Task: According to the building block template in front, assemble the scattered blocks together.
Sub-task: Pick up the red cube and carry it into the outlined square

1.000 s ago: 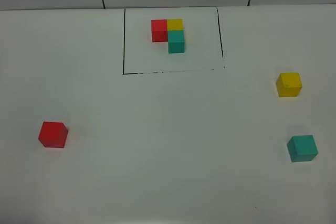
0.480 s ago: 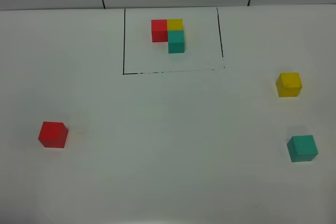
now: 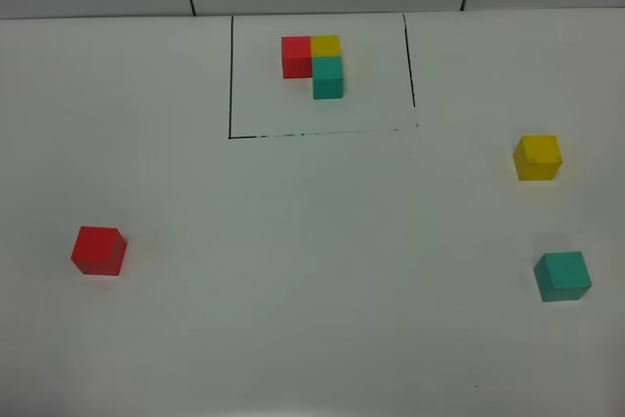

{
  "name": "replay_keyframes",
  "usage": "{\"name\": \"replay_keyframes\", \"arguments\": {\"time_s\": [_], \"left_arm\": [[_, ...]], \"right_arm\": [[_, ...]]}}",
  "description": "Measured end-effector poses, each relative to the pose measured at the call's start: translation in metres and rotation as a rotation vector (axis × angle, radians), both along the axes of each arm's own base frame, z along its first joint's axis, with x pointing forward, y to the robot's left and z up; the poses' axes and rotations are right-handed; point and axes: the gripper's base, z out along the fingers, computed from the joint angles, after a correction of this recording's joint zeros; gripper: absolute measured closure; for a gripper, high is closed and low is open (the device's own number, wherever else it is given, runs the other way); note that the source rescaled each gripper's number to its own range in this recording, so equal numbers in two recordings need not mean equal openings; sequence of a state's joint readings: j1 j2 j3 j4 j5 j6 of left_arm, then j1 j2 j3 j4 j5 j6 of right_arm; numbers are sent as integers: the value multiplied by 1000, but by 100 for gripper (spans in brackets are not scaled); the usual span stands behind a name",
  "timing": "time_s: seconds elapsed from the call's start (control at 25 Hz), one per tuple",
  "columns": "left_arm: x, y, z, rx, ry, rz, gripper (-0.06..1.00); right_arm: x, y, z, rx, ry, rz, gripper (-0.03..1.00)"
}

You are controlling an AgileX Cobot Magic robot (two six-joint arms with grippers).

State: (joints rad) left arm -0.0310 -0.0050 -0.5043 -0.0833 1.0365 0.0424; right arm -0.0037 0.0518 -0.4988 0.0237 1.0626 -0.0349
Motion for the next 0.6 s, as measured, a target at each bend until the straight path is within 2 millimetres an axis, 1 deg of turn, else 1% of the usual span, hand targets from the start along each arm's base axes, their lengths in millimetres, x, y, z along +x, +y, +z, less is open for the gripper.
{"name": "replay_keyframes", "arguments": {"time_s": [0.6], "left_arm": [[0,0,0,0,0,0,1]], "right_arm": [[0,0,0,0,0,0,23]]}}
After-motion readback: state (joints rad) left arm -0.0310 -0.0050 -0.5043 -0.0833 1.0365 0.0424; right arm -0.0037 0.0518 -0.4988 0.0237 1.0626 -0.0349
